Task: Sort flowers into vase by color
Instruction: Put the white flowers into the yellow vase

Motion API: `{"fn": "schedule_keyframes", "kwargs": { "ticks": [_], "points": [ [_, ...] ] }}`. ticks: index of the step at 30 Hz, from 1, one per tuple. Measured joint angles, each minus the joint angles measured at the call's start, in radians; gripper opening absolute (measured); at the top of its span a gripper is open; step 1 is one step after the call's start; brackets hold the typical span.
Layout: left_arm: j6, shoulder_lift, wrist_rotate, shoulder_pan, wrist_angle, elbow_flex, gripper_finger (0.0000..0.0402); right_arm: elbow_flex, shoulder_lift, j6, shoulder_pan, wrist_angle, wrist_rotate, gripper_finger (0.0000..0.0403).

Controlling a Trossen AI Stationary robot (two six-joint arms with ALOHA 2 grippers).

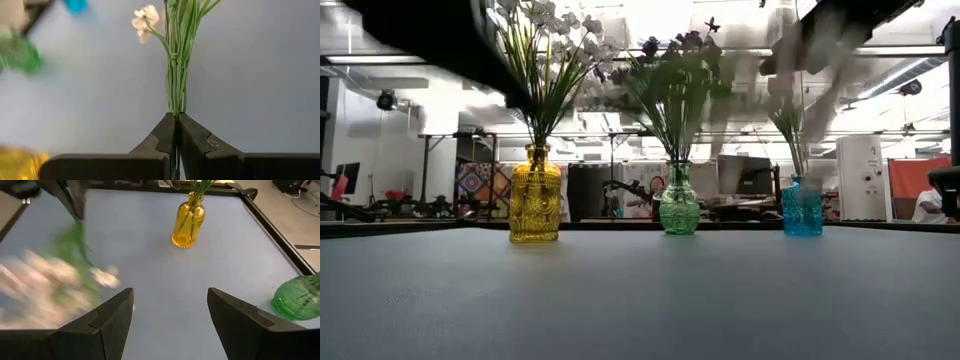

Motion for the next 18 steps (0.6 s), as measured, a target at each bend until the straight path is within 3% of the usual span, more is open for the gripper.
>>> {"fn": "schedule_keyframes", "kwargs": {
  "ticks": [10, 14, 18],
  "points": [
    [0.304, -0.233, -0.155, -0.081, 0.076, 0.003, 0.0000, -0.020, -0.069, -0.023, 0.000, -0.014, 0.015, 0.0253],
    [0.448, -0.290, -0.164, -0.087, 0.197, 0.002, 0.0000, -0.057, -0.069, -0.016, 0.000, 0.028, 0.015, 0.0250],
    [0.655, -0.299, -0.100, -0.085, 0.403, -0.023, 0.0000, -0.153, -0.067, -0.006, 0.002, 0.215, 0.012, 0.0250]
  ]
}}
